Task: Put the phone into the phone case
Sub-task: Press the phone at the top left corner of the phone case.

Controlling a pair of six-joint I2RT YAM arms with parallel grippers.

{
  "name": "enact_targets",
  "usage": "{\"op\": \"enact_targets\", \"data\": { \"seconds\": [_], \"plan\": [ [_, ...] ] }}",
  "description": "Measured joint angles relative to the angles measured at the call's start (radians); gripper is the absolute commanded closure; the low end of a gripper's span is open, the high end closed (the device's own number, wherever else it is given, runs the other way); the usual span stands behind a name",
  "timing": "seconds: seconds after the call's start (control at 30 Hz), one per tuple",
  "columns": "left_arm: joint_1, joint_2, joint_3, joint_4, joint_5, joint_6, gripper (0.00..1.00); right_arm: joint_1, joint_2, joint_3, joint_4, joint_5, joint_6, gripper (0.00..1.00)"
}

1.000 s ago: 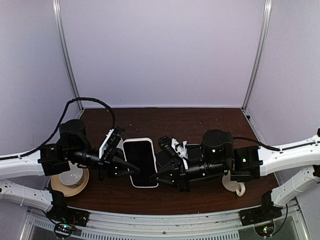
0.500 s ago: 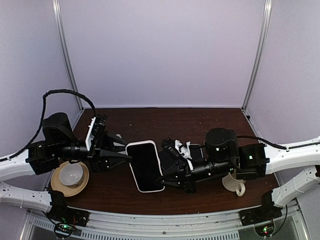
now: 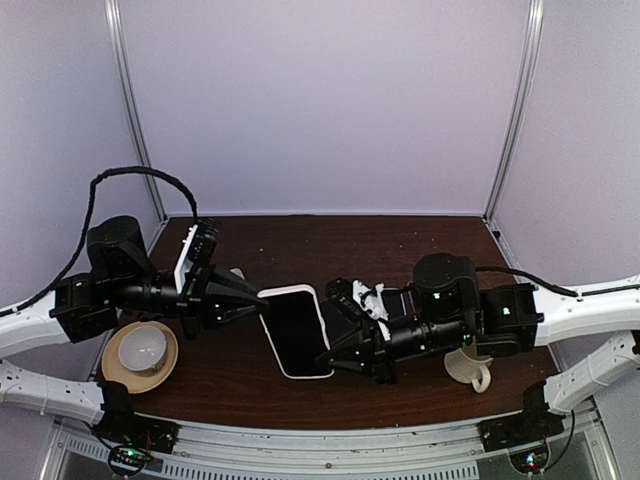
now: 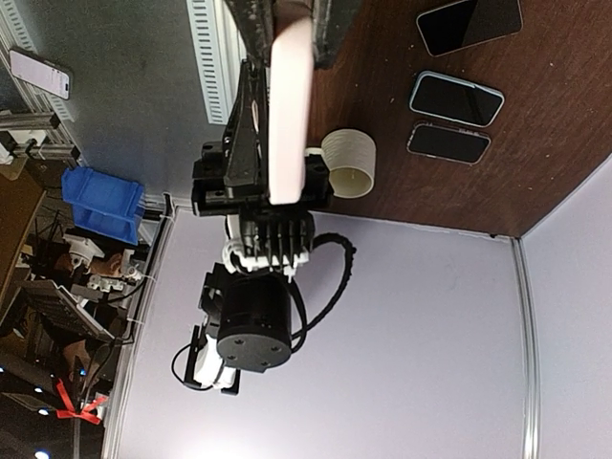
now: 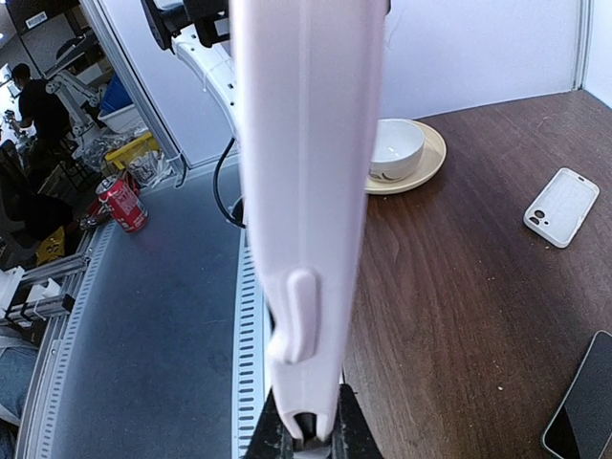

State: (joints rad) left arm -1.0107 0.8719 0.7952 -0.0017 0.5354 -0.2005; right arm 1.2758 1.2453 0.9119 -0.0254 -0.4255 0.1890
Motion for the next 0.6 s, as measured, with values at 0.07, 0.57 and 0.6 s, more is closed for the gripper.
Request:
{"op": "enact_targets", "data": {
  "seconds": [0.07,0.57,0.6],
  "plan": [
    [0.0,0.003,0.0,0.0,0.001,0.0,1.0,0.0,-0.004,0.0,-0.008,0.007,-0.004,1.0],
    [0.001,0.141,0.246,-0.298,0.032,0.252,0.33,0.002,0.004,0.172,-0.238,0.01,-0.072,1.0],
    [0.001,0.155,0.283,-0.33,0.03,0.271,0.33,0.002,0.011,0.195,-0.267,0.01,-0.085,1.0]
  ]
}}
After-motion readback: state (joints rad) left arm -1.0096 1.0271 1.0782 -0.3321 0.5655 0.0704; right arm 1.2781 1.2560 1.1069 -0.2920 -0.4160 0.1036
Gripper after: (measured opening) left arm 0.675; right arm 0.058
